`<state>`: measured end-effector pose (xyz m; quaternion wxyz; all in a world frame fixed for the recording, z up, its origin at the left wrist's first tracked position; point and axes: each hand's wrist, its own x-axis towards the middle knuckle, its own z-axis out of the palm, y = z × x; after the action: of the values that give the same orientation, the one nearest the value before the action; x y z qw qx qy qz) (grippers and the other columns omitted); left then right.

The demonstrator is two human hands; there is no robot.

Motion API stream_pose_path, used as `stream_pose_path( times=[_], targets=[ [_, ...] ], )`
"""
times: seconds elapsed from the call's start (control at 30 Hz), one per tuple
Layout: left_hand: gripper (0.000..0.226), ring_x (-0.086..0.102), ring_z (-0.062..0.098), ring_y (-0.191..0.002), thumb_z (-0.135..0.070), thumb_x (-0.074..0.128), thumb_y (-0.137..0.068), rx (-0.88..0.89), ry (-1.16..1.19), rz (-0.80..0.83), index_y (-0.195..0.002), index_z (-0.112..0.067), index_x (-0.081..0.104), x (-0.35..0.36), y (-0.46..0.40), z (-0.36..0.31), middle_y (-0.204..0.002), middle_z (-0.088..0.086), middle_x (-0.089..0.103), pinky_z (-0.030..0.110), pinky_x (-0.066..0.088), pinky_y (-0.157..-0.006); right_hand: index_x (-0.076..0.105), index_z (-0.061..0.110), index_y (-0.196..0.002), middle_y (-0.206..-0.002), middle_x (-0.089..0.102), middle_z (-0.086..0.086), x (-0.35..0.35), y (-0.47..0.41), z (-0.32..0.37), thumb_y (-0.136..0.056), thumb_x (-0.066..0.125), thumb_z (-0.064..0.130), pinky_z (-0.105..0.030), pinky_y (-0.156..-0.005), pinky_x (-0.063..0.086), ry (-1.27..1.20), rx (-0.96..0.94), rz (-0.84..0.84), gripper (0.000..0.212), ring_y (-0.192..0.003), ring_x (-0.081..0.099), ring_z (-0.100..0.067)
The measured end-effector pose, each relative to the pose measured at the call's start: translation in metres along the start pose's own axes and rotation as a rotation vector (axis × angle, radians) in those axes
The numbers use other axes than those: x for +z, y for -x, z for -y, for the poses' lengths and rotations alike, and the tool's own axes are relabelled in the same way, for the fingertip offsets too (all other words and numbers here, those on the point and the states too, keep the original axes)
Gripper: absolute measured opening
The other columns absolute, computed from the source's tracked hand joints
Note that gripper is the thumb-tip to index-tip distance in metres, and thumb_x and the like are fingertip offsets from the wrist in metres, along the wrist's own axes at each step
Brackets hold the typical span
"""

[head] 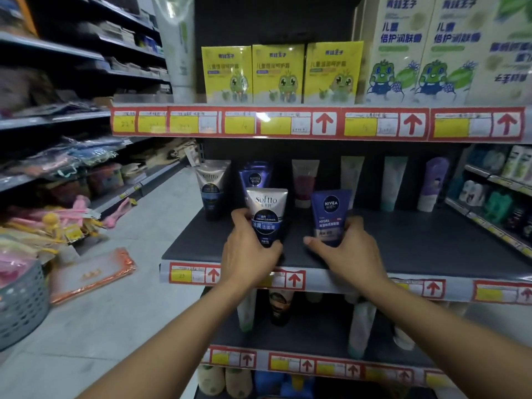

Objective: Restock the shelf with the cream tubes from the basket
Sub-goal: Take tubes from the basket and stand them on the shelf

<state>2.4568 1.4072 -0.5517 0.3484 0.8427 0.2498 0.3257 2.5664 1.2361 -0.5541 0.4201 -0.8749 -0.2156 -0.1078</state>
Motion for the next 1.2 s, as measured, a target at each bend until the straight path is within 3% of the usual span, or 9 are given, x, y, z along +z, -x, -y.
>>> stream_pose_path(
  times=[0.1, 0.2, 0.33, 0.57, 0.8, 0.97, 1.2],
  targets=[
    [0.081, 0.061, 0.023, -0.116, -0.045, 0.088, -0.071, 0.022, -0.011, -0.067, -0.131, -0.024, 0.037, 0.003, 0.003, 0.002, -0.124, -0.001, 0.059, 0.04, 0.054, -0.093, 0.048, 0.025, -0.106, -0.099, 0.065, 0.009, -0.002, 0.0, -0.005, -0.067, 0.086, 0.052, -0.032, -0.072, 0.048, 0.025, -0.019, 0.061, 0.061, -0.09, 0.064, -0.017],
    [0.072, 0.064, 0.022, -0.11, -0.049, 0.089, -0.072, -0.015, -0.041, -0.071, -0.122, -0.028, 0.042, 0.004, 0.002, 0.003, -0.119, -0.004, 0.063, 0.04, 0.055, -0.087, 0.048, 0.028, -0.1, -0.093, 0.068, 0.007, -0.002, 0.0, -0.006, -0.068, 0.082, 0.038, -0.037, -0.071, 0.053, 0.061, -0.027, 0.086, 0.047, -0.087, 0.067, -0.021],
    [0.066, 0.067, 0.023, -0.104, -0.048, 0.089, -0.071, -0.07, -0.079, -0.05, -0.117, -0.031, 0.044, -0.003, -0.003, 0.007, -0.113, -0.006, 0.068, 0.036, 0.054, -0.08, 0.052, 0.029, -0.1, -0.094, 0.071, 0.011, 0.008, -0.002, 0.007, -0.064, 0.086, 0.046, -0.04, -0.078, 0.058, 0.055, -0.037, 0.105, 0.052, -0.087, 0.07, -0.016],
    [0.074, 0.069, 0.028, -0.109, -0.048, 0.091, -0.067, -0.154, -0.181, -0.019, -0.126, -0.026, 0.052, -0.044, -0.029, 0.029, -0.119, 0.001, 0.072, 0.042, 0.058, -0.089, 0.049, 0.033, -0.102, -0.099, 0.069, 0.011, 0.051, -0.009, 0.048, -0.053, 0.083, 0.062, -0.041, -0.076, 0.06, 0.039, -0.037, 0.172, 0.067, -0.089, 0.069, -0.016],
    [0.08, 0.066, 0.03, -0.116, -0.039, 0.092, -0.072, -0.209, -0.224, 0.027, -0.139, -0.021, 0.05, -0.067, -0.056, 0.05, -0.133, 0.006, 0.067, 0.043, 0.056, -0.091, 0.048, 0.023, -0.113, -0.116, 0.067, -0.001, 0.084, -0.031, 0.076, -0.059, 0.093, 0.051, -0.04, -0.083, 0.056, 0.064, -0.016, 0.184, 0.076, -0.105, 0.066, -0.029],
    [0.081, 0.066, 0.031, -0.115, -0.037, 0.093, -0.07, -0.212, -0.214, 0.045, -0.137, -0.02, 0.051, -0.068, -0.071, 0.06, -0.132, 0.007, 0.067, 0.041, 0.055, -0.088, 0.049, 0.019, -0.118, -0.119, 0.066, -0.004, 0.097, -0.042, 0.085, -0.062, 0.094, 0.048, -0.032, -0.077, 0.05, 0.071, 0.006, 0.186, 0.077, -0.109, 0.066, -0.031],
    [0.081, 0.065, 0.029, -0.116, -0.034, 0.094, -0.069, -0.224, -0.141, 0.023, -0.138, -0.02, 0.053, -0.066, -0.089, 0.072, -0.133, 0.006, 0.067, 0.043, 0.057, -0.095, 0.051, 0.018, -0.125, -0.123, 0.067, -0.003, 0.112, -0.056, 0.09, -0.062, 0.094, 0.049, -0.036, -0.085, 0.055, 0.047, -0.019, 0.188, 0.082, -0.111, 0.066, -0.029]
  ],
)
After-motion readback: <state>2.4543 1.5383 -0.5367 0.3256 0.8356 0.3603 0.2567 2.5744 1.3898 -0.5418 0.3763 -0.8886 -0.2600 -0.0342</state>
